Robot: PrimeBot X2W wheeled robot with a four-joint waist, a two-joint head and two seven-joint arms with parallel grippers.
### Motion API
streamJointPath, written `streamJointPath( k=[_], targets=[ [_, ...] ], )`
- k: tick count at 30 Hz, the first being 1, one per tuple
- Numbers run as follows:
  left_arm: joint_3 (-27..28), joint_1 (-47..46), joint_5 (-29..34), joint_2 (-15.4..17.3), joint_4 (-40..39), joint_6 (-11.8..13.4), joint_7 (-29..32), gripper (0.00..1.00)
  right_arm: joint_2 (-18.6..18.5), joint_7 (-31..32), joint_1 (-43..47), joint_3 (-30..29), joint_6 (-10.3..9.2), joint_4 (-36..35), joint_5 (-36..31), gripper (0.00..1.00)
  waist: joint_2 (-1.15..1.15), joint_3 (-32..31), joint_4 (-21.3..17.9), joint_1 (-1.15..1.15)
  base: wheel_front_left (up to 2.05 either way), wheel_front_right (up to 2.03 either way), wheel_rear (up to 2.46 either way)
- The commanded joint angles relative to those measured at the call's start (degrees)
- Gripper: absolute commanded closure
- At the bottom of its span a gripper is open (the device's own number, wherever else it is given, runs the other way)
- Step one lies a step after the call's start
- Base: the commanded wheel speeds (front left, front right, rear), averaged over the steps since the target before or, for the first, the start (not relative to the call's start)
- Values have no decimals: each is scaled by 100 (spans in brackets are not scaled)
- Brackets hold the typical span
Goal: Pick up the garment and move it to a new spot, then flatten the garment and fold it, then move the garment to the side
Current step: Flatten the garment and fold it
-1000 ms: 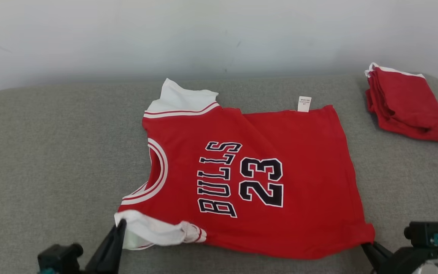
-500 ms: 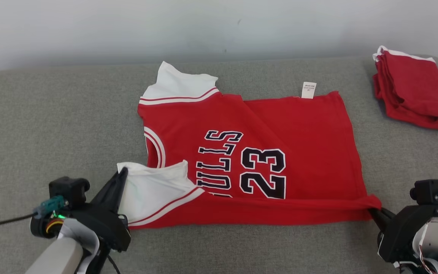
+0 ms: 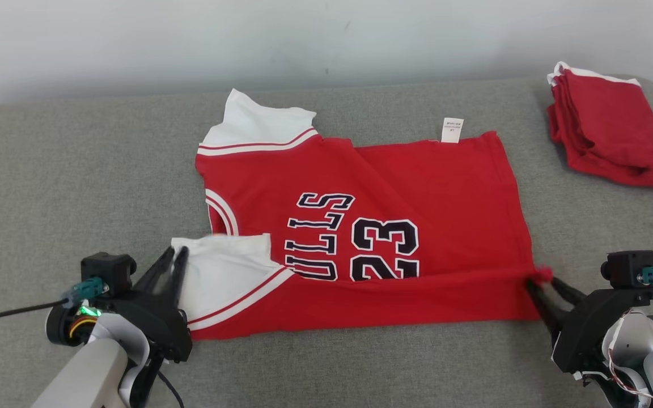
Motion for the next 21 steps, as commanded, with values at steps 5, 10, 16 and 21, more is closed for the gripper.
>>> streamJointPath(
  k=[5, 10, 16, 21],
  targets=[
    [51, 53, 35, -98, 285, -37, -292, 0, -81, -307, 74, 26, -16, 91, -10, 0, -1, -209, -12, -1, 0, 0, 0],
    [233, 296, -5, -114, 273, -44, -420, 0, -121, -465, 278, 6, -16, 149, 35, 0, -1, -285, 40, -1, 0, 0, 0],
    [344, 767, 66, -175, 30, -1, -450, 0, -35, -644, 410, -41, -16, 282, -71, 0, -1, -242, 144, -1, 0, 0, 0],
    [329, 1092, 99, -291, -39, 19, -456, 0, 26, -824, 358, -53, -16, 528, -124, 0, -1, -174, 209, -1, 0, 0, 0]
  ],
)
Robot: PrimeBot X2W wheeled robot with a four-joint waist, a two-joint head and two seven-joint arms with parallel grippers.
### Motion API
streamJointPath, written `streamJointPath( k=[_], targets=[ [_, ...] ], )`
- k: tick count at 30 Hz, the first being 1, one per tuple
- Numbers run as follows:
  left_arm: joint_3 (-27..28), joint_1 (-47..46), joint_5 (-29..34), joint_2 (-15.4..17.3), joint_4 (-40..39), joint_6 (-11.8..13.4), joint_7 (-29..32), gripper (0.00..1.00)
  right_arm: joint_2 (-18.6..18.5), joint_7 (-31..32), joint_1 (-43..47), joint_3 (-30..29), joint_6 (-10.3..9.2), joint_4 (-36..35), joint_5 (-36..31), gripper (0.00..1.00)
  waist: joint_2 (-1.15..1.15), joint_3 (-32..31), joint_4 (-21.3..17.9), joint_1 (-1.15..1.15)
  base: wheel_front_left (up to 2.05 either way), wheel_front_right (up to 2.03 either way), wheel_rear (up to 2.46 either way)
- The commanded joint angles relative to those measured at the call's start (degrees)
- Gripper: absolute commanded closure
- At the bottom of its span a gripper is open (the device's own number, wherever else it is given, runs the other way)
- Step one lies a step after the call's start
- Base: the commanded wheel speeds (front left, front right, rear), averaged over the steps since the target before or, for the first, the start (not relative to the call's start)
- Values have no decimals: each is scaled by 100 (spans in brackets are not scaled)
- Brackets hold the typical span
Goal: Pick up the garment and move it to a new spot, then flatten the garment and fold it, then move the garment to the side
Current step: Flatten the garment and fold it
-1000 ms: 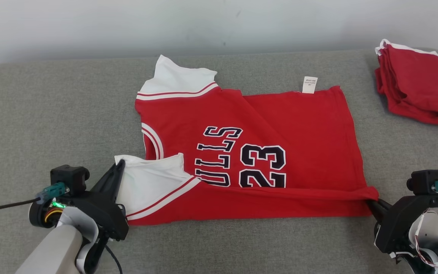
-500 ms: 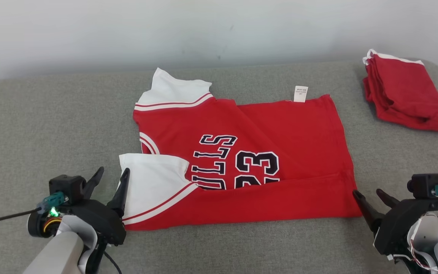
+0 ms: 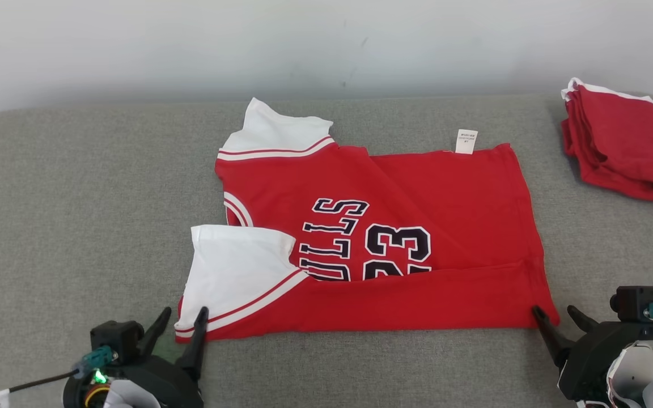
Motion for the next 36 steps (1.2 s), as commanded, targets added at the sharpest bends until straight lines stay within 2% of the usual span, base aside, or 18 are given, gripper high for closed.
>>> streamJointPath(
  k=[1, 10, 11, 12, 13, 14, 20, 29, 36],
  targets=[
    [3, 94, 43, -56, 0, 7, -34, 0, 26, -78, 2, 0, -16, 74, -64, 0, -1, 36, 24, 1, 0, 0, 0],
    [33, 186, -150, -277, 82, -39, -18, 0, 199, -335, -229, 98, -16, 683, -52, 0, -1, 161, 35, 1, 0, 0, 0],
    [19, 186, -166, -290, 108, -44, 12, 3, 234, -344, -263, 118, -16, 774, -14, 0, -1, 168, 36, 1, 0, 0, 0],
    [6, 182, -187, -302, 144, -46, 48, 27, 273, -339, -300, 151, -16, 869, 16, 38, -1, 171, 40, 1, 0, 0, 0],
    [-7, 176, -194, -310, 168, -53, 69, 69, 298, -348, -330, 182, -16, 952, 18, 67, -1, 170, 45, 1, 0, 0, 0],
    [-24, 169, -194, -315, 188, -60, 72, 100, 331, -368, -372, 219, -16, 1026, 34, 100, -1, 160, 55, 1, 0, 0, 0],
    [35, 242, -258, -271, 234, -58, 31, 100, 366, -609, -422, 456, -7, 1228, 156, 100, -1, -74, 115, 1, 0, 0, 0],
    [195, 813, -320, -65, -169, 73, -9, 100, 242, -840, 116, 519, -8, 865, 451, 100, -1, -676, 212, 1, 0, 0, 0],
    [403, 1779, -457, 146, -1086, 452, -19, 100, 239, -730, 995, 269, -9, 200, 576, 100, -1, -897, 208, 1, 0, 0, 0]
  ],
)
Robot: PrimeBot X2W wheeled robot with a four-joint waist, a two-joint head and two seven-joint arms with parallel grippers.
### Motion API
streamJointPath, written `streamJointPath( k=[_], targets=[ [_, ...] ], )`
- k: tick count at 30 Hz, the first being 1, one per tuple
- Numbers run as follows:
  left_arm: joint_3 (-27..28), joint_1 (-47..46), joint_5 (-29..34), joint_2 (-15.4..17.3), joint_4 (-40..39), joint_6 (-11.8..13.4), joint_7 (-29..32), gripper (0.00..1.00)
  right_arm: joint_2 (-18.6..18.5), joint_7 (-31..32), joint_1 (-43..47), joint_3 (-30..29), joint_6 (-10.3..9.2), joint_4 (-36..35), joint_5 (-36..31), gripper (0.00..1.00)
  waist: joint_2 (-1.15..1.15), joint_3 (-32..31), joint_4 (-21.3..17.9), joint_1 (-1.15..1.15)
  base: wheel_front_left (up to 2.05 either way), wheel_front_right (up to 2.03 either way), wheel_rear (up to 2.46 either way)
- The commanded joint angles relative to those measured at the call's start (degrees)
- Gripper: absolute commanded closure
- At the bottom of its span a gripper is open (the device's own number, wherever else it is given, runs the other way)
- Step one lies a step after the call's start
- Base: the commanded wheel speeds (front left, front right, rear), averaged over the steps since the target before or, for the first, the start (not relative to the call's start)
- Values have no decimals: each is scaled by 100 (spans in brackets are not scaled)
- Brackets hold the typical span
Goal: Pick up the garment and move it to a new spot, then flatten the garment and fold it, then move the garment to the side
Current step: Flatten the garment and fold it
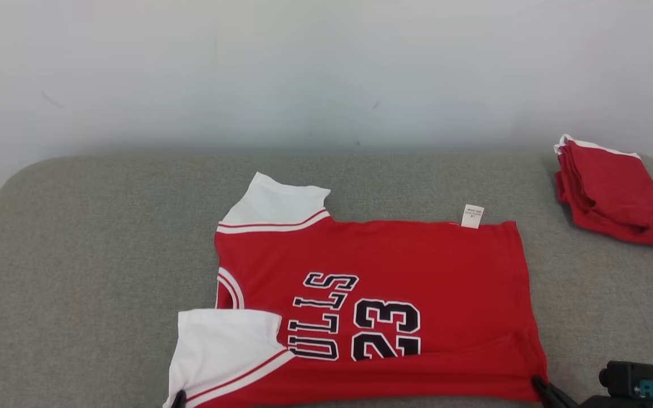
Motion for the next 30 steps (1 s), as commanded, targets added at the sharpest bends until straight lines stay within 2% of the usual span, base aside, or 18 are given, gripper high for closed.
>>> streamJointPath(
  k=[1, 8, 15, 16, 17, 18, 24, 26, 30],
  targets=[
    [71, 310, -56, 107, -250, 134, -17, 100, 1, 38, 262, -131, 0, -159, 17, 100, 0, -96, 15, 1, 0, 0, 0],
    [-31, 1053, -103, 229, -1200, 526, 231, 100, 34, 352, 968, -631, -1, -652, -143, 100, 0, -112, 39, 1, 0, 0, 0],
    [-98, 1203, -63, 147, -1355, 676, 227, 100, 217, 533, 1071, -756, -1, -717, -343, 100, 0, -51, 8, 1, 0, 0, 0],
    [-106, 1194, -53, 123, -1335, 675, 217, 63, 249, 519, 1059, -759, -1, -706, -379, 97, 0, -46, 8, 1, 0, 0, 0],
    [-115, 1182, -31, 105, -1310, 680, 203, 2, 270, 465, 1035, -753, -1, -717, -429, 56, 0, -43, 7, 1, 0, 0, 0],
    [-109, 1152, -5, 85, -1299, 681, 170, 0, 278, 409, 1016, -717, -1, -743, -463, 0, 0, -41, 8, 1, 0, 0, 0],
    [149, 1004, 346, 13, -1344, 767, -12, 0, 263, -207, 813, -687, -1, -945, -713, 0, 0, -53, -1, 1, 0, 0, 0],
    [348, 962, 632, 20, -1446, 825, -27, 0, 264, -556, 732, -649, -1, -1051, -774, 0, 0, -62, -4, 1, 0, 0, 0],
    [950, 986, 1354, -177, -1827, 845, -29, 0, 322, -1115, 577, -571, 0, -1075, -988, 0, 0, -75, 9, 1, 0, 0, 0]
  ],
)
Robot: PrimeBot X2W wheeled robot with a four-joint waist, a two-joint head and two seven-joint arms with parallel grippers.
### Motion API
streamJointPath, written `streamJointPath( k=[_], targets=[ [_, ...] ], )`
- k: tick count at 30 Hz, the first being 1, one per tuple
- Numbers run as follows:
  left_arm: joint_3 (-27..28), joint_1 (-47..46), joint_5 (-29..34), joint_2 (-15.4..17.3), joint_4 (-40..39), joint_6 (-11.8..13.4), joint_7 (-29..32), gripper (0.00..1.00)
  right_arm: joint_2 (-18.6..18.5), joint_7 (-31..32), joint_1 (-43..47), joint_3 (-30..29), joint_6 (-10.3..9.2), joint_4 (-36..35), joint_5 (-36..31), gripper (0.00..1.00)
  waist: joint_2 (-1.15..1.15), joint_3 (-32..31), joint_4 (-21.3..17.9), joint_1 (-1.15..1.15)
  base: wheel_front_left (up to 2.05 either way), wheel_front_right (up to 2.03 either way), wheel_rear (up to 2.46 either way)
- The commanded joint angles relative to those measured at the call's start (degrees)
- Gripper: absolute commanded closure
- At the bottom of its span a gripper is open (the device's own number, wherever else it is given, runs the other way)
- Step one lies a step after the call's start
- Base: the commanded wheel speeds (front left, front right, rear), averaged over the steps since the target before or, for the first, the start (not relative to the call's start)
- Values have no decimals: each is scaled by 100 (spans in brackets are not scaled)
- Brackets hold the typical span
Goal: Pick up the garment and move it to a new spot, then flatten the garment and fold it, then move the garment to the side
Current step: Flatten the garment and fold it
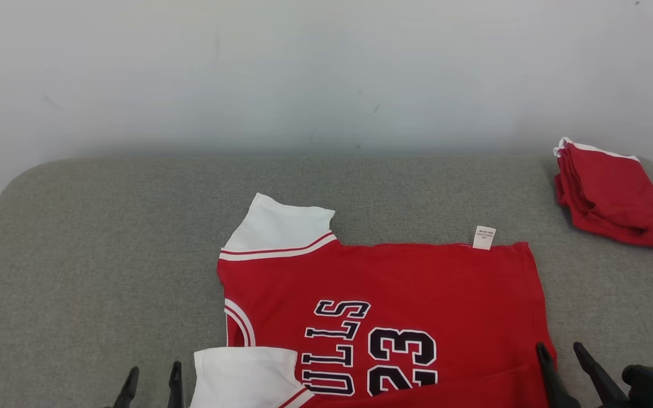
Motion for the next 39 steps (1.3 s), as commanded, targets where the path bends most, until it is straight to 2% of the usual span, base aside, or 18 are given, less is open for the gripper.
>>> streamJointPath(
  k=[1, 5, 10, 14, 18, 24, 31, 35, 39],
  targets=[
    [154, -1, 261, -62, -109, 18, -20, 0, 51, -177, -106, 61, 0, -3, -111, 0, 0, -3, 4, 0, 0, 0, 0],
    [664, 80, 1082, -350, -468, -14, -21, 0, 202, -775, -201, 235, -1, 48, -396, 0, 0, -15, 11, 0, 0, 0, 0],
    [1337, 172, 1844, -759, -854, -268, -21, 0, 398, -1323, -330, 357, 0, 227, -608, 0, 0, 1, 4, 0, 0, 0, 0],
    [1663, 363, 2359, -1021, -961, -499, -18, 0, 607, -1451, -294, 300, -1, 301, -815, 0, 0, 16, -41, 0, 0, 0, 0],
    [1746, 505, 2751, -1141, -827, -716, -19, 0, 825, -1443, -176, 139, 0, 13, -1112, 0, 0, 50, -79, 0, 0, 0, 0],
    [1895, 574, 2929, -1270, -580, -896, -19, 0, 982, -1442, -122, -16, -1, -73, -1400, 0, 0, 105, -128, 0, 0, 0, 0],
    [2124, 152, 2957, -1237, -385, -1103, -19, 0, 938, -1442, -508, -66, 0, 82, -1425, 0, 0, 265, -392, 0, 0, 0, 0],
    [2115, -374, 3007, -972, -253, -1248, -18, 0, 883, -1442, -937, 16, 0, 215, -1383, 0, 0, 484, -586, 0, 0, 0, 0],
    [2047, -1173, 2829, -559, 63, -1327, -19, 0, 785, -1443, -1511, 120, -1, 509, -1329, 0, 0, 772, -786, 0, 0, 0, 0]
  ],
)
